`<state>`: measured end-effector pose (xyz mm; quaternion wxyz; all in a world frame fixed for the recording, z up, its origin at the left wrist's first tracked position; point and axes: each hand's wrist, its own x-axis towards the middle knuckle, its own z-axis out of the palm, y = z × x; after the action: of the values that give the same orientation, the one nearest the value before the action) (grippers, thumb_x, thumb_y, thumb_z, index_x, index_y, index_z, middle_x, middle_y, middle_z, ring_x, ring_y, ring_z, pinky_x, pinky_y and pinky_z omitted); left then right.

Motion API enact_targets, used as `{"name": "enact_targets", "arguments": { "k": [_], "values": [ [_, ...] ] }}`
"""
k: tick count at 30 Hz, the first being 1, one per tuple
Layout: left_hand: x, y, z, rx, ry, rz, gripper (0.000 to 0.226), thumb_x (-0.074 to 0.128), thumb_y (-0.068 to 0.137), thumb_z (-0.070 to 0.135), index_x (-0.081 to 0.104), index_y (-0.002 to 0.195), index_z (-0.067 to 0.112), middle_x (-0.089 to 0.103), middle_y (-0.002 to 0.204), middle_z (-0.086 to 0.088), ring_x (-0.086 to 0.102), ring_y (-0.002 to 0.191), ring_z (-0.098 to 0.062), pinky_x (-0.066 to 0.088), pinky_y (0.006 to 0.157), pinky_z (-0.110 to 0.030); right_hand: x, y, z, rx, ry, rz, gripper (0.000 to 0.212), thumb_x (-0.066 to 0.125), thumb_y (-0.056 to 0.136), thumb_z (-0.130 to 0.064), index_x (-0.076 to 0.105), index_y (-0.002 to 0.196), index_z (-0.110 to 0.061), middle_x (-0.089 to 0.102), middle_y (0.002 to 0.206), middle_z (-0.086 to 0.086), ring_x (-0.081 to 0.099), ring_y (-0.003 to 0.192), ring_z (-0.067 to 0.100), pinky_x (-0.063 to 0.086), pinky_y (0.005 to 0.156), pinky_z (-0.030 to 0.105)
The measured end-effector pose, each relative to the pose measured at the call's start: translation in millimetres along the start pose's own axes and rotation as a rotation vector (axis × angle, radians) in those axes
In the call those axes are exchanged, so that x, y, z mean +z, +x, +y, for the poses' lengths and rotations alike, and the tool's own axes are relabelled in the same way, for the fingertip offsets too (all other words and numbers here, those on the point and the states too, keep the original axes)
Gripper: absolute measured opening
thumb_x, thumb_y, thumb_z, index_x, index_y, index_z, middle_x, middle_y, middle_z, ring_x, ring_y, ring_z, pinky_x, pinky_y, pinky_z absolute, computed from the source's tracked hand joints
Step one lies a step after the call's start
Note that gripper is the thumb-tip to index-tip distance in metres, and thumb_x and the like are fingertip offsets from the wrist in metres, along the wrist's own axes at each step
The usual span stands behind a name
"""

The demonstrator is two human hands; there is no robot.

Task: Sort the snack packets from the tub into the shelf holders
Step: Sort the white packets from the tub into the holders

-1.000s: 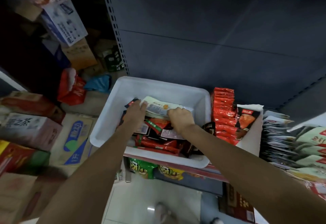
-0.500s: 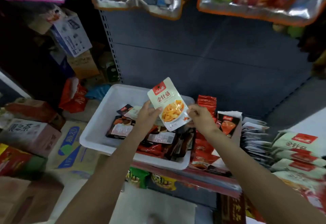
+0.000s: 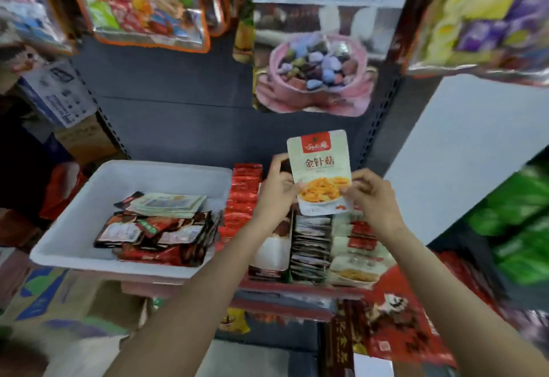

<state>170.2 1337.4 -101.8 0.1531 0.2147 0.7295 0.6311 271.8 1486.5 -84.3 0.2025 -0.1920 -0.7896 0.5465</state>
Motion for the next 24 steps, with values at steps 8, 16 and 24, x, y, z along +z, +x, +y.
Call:
{"name": "enact_targets", "arguments": {
  "k": [8,16,24],
  "values": [
    [74.9,-3.2,1.0,0.097,0.350,-0.093,0.041,0.062,0.090,0.014,0.034,0.115,0.031,0.068,0.091,-0.001,0.066,0.081,-0.014,0.055,0.074,-0.037,-66.2,-7.5,54.0,0.060,-0.333,0.074,0.013,0.071,0.079,-0.006,0.059,0.077,-0.010,0.062,0.087,0.008,0.059,0.078,0.021,0.040,0.066,0.028],
    [85.6,-10.8,8.4,0.135,0.453,-0.087,0.030,0.069,0.083,0.012,0.052,0.108,0.019,0.058,0.085,0.010,0.056,0.075,-0.003,0.045,0.068,-0.015,-86.7,-16.4,51.5,-0.011,-0.206,0.097,0.019,0.063,0.087,-0.010,0.055,0.101,-0.018,0.056,0.087,-0.006,0.053,0.073,0.003,0.042,0.057,0.007],
    [84.3,-12.4,4.3,0.223,0.772,-0.157,0.013,0.054,0.091,0.006,0.051,0.094,0.018,0.061,0.086,-0.003,0.059,0.078,-0.016,0.049,0.068,-0.031,-81.8,-14.3,57.8,-0.129,-0.598,-0.105,0.016,0.057,0.088,-0.006,0.059,0.100,-0.016,0.067,0.095,0.004,0.061,0.084,0.021,0.049,0.069,0.031]
  ]
}}
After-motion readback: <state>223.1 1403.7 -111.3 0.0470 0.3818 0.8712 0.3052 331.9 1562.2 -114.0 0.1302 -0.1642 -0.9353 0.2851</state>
